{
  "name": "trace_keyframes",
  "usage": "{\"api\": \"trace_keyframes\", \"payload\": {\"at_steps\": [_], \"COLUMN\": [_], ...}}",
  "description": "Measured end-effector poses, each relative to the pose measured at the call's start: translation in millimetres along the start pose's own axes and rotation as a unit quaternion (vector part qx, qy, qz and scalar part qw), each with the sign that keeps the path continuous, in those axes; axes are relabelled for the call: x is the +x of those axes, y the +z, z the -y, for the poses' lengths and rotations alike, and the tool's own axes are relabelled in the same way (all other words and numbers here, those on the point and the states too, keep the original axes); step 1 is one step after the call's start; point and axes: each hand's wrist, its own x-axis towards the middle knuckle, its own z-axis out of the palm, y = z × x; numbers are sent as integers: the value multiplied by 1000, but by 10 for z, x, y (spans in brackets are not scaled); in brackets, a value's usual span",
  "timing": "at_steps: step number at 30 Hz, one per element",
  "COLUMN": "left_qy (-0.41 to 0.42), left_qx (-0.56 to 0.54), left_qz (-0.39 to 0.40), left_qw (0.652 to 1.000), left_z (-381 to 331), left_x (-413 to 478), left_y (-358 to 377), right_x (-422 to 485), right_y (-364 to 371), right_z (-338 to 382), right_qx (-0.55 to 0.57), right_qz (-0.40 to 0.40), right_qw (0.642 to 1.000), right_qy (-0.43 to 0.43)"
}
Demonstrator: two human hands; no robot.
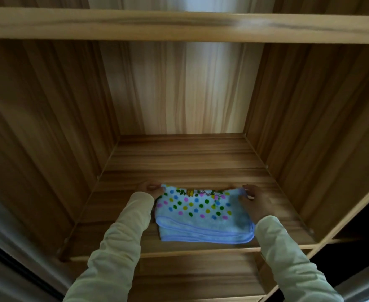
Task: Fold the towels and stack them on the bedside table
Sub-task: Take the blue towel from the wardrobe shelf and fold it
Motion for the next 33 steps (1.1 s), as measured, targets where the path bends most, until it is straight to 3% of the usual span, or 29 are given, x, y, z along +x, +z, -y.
{"api": "trace_keyframes", "payload": {"at_steps": [4, 7, 11, 13, 19, 23, 29, 33], "left_qy": [-51, -104, -138, -144, -100, -81, -177, -204], "left_qx": [-89, -71, -7, -31, -180, -252, -253, -223], "left_qz": [22, 54, 81, 88, 51, 33, 29, 31], "left_qw": [995, 991, 987, 985, 977, 964, 951, 953], "left_z": [86, 96, 168, 159, 27, 21, 126, 224], "left_x": [-91, -224, -283, -354, -505, -524, -523, -498], "left_y": [-59, -75, -46, -10, 49, 53, 128, 149], "right_x": [-92, -173, -343, -389, -442, -424, -289, -323], "right_y": [-26, -52, 18, 69, 12, -104, -285, -291], "right_z": [-17, -14, -8, -47, -118, -157, -209, -220], "right_qx": [-64, -113, -85, -144, -259, -218, -158, -231], "right_qz": [-4, 7, 179, 207, 221, 203, 47, 132], "right_qw": [997, 988, 962, 944, 903, 923, 961, 949], "right_qy": [-43, -109, -187, -213, -261, -245, -224, -170]}}
